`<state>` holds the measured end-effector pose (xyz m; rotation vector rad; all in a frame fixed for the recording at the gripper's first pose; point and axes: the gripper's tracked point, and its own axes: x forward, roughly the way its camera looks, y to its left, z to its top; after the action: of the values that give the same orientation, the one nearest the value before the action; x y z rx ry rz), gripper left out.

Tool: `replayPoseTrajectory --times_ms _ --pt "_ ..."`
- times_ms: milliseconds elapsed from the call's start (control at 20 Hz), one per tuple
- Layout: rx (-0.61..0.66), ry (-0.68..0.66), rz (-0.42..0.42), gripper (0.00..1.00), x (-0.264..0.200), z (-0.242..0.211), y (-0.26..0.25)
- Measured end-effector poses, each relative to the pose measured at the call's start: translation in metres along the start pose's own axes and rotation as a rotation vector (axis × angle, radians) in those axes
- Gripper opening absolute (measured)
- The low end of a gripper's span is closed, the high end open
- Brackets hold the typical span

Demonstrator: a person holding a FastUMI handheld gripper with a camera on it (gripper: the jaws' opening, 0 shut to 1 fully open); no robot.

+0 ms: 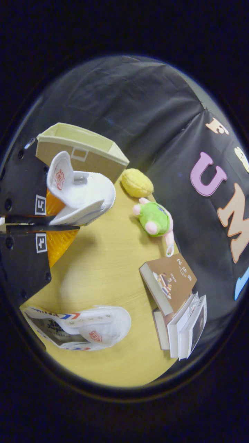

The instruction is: Open the storage box then place both shoes into the box .Put the left shoe in first, then the right shoe, with the right side of both shoes facing outward in a uniform manner.

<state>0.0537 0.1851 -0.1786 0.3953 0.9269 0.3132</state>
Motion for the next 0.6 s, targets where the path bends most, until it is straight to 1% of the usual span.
replayPoseTrajectory --times_ms 150,250,400,550,600 --pt "0.000 -0.027 0.073 0.05 -0.015 0.016 0.042" --pt "-0.021 -0.045 0.103 0.05 -0.022 0.025 0.070" --pt "-0.043 -0.054 0.138 0.05 -0.022 0.031 0.108" --pt "-0.039 -0.021 0.211 0.05 -0.014 0.027 0.156" --pt "-0.035 -0.015 0.223 0.05 -0.011 0.028 0.168"
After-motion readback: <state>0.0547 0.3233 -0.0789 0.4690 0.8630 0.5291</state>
